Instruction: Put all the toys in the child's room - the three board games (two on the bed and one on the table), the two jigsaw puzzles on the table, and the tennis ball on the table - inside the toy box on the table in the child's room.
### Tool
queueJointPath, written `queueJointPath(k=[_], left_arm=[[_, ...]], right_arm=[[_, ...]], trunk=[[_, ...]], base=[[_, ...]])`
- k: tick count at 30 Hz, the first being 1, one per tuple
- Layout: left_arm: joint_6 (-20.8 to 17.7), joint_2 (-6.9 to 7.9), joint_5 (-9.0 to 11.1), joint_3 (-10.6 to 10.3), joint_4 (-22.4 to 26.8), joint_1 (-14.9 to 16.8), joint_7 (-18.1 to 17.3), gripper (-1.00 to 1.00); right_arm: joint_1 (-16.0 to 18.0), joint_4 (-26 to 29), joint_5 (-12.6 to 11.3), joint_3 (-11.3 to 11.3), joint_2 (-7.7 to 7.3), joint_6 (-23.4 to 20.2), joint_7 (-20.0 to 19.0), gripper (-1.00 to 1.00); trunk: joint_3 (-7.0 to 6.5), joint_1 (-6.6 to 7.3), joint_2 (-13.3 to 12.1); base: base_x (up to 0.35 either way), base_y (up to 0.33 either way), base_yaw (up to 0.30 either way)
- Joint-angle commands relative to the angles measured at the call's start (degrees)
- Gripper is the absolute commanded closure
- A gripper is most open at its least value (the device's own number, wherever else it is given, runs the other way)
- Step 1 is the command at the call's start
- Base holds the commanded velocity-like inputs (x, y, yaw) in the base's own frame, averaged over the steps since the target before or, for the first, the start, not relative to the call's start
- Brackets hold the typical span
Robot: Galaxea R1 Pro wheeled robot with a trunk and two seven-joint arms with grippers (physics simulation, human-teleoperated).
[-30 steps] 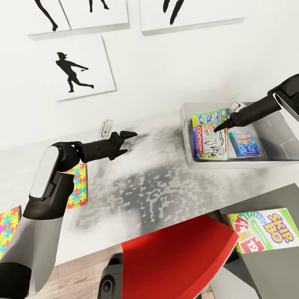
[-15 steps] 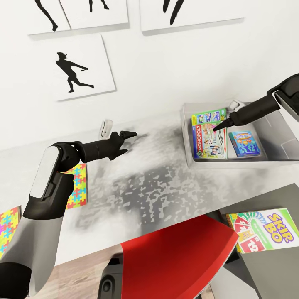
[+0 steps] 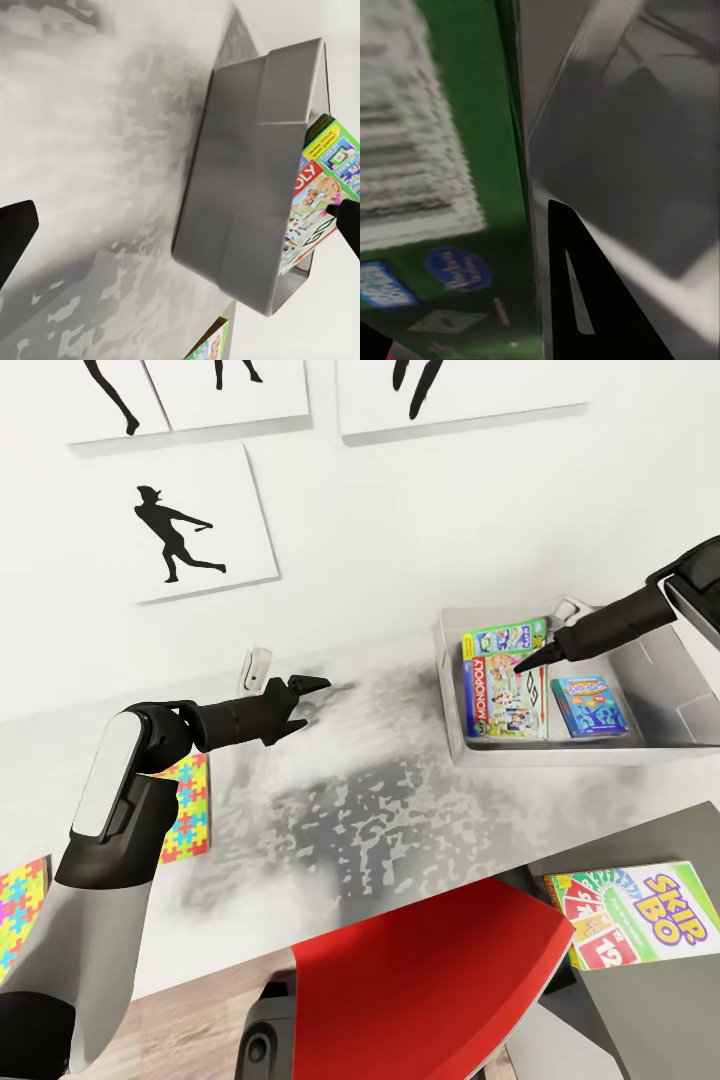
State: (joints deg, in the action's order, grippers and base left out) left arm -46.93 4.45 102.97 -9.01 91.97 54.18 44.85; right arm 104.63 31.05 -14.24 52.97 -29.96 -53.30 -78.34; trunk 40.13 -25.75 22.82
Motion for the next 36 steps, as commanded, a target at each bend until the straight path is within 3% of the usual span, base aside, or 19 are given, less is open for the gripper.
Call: queueJointPath(k=[1,36], left_arm=[[0.1,0.02,0.6,0.0,0.0,0.1,0.6,-1.0],[0.1,-0.05,0.6,0.0,0.0,0.1,0.6,-1.0]], right_arm=[[0.1,0.0,-0.3,0.3,-0.06,-0.4,-0.1,1.0],[-0.3,-0.7,-0.4,0.1,-0.95,5.4,0.6,1.0]], trunk=[[0.08,-0.03,0.1],[0.16,-0.03,0.1]], base=[[0.0,0.0,0.0],[0.0,0.0,0.0]])
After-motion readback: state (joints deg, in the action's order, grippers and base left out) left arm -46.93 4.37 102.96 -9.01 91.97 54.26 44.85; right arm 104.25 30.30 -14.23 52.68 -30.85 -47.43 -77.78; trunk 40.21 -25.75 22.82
